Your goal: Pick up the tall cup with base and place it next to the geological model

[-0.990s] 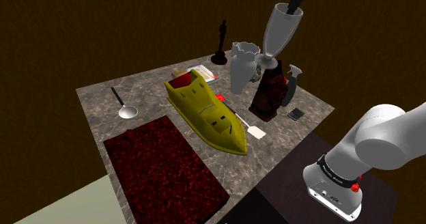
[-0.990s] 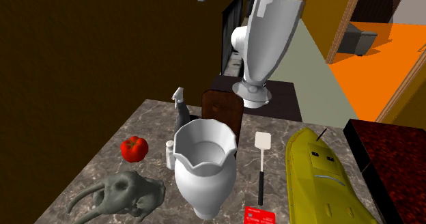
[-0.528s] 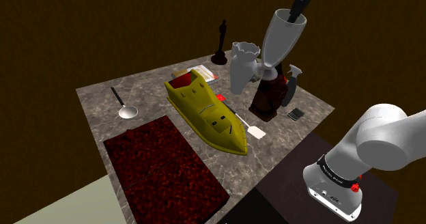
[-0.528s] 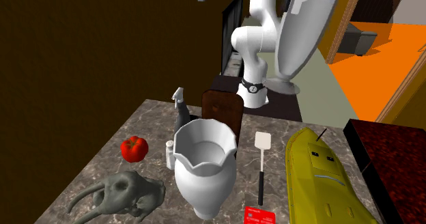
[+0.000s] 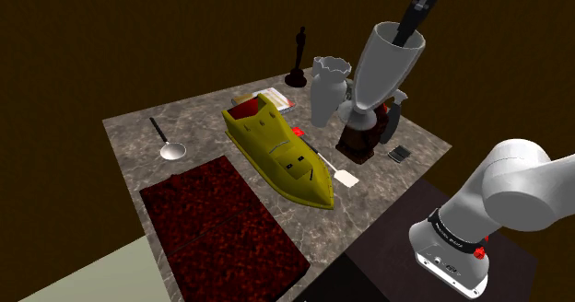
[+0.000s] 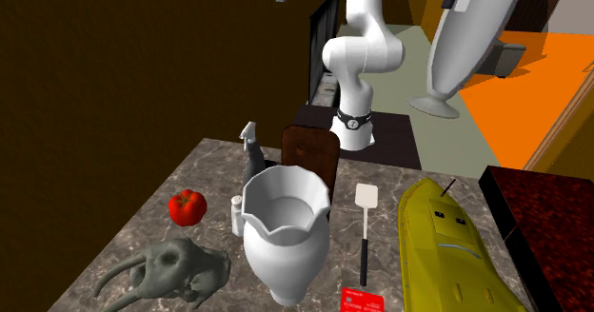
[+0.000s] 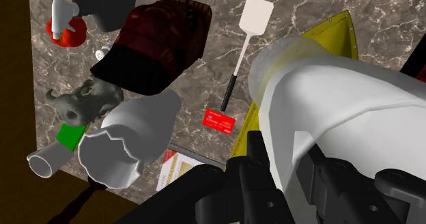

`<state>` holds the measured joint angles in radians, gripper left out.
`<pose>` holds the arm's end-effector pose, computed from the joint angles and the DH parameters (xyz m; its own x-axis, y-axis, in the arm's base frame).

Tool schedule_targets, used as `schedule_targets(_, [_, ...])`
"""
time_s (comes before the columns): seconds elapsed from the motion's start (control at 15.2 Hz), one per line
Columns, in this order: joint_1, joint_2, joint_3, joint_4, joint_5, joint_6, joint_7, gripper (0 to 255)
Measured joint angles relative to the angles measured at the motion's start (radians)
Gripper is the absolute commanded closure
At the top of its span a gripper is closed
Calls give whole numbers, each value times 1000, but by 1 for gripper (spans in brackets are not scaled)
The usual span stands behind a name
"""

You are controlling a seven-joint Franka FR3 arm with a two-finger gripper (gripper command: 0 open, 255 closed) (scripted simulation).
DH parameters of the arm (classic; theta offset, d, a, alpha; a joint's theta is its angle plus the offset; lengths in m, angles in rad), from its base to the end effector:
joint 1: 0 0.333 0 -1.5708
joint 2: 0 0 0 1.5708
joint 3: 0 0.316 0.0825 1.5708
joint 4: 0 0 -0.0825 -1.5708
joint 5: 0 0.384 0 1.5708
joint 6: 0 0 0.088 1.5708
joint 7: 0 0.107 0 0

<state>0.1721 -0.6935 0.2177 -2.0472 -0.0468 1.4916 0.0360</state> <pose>0.2912 0.1506 0.6917 0.9414 0.3106 0.1318 0.2857 -0.9415 0.1786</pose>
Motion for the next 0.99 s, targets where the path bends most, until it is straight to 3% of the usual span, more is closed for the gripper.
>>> schedule_targets(0.33, [28,-31,101,1,58,-39,113,255])
schedule_targets(0.99, [50,10,328,128,167,-117,357,255])
